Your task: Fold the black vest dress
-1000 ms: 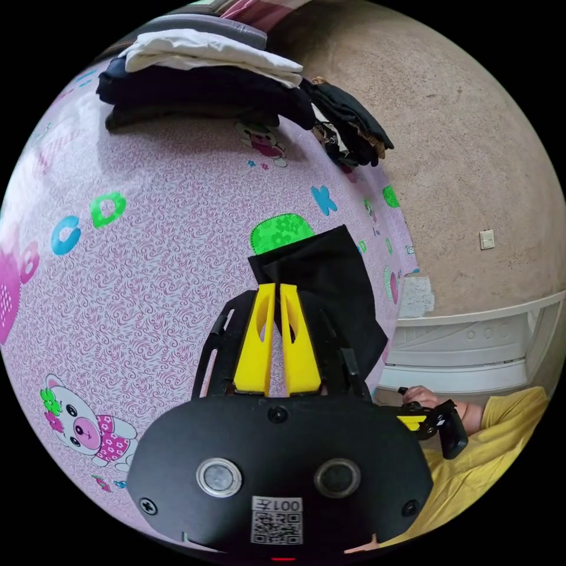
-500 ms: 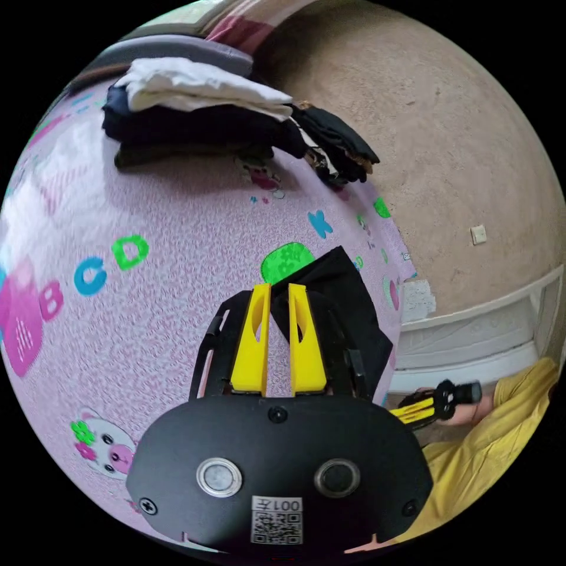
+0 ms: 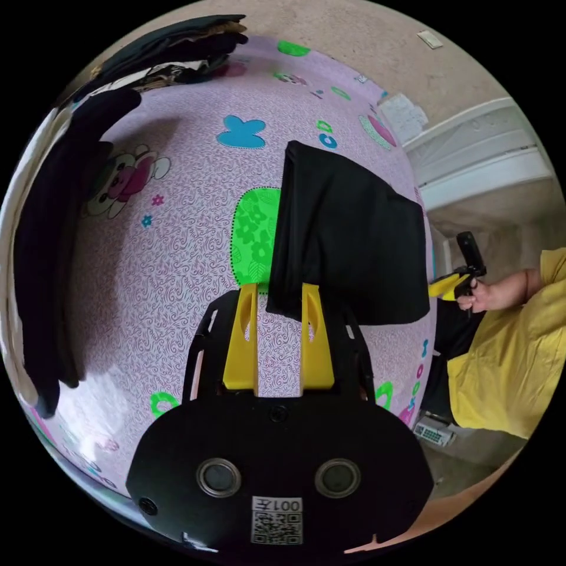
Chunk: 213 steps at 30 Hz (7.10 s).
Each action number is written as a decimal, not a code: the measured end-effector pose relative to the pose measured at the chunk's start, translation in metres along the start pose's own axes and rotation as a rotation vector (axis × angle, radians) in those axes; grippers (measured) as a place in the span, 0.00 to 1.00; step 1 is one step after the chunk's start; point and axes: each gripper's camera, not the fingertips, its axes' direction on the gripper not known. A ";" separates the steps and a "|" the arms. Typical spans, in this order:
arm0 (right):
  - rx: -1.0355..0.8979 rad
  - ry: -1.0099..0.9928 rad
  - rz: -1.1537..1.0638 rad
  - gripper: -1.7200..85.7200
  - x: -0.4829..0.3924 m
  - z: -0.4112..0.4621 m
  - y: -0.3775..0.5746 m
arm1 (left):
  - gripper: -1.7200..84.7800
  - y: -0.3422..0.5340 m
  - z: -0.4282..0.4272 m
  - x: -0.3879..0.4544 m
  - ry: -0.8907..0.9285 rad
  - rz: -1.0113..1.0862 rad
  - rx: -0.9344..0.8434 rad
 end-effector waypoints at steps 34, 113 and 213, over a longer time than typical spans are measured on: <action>0.198 -0.202 0.099 0.04 0.086 0.062 -0.049 | 0.02 -0.034 -0.016 -0.011 0.527 -0.001 -0.055; -1.066 -0.194 -0.142 0.03 0.074 0.914 0.625 | 0.00 1.164 -0.261 0.462 0.259 -1.361 1.151; 0.023 0.449 -1.293 0.03 -0.512 -0.224 0.023 | 0.01 -0.016 0.117 0.370 -0.065 -0.628 0.768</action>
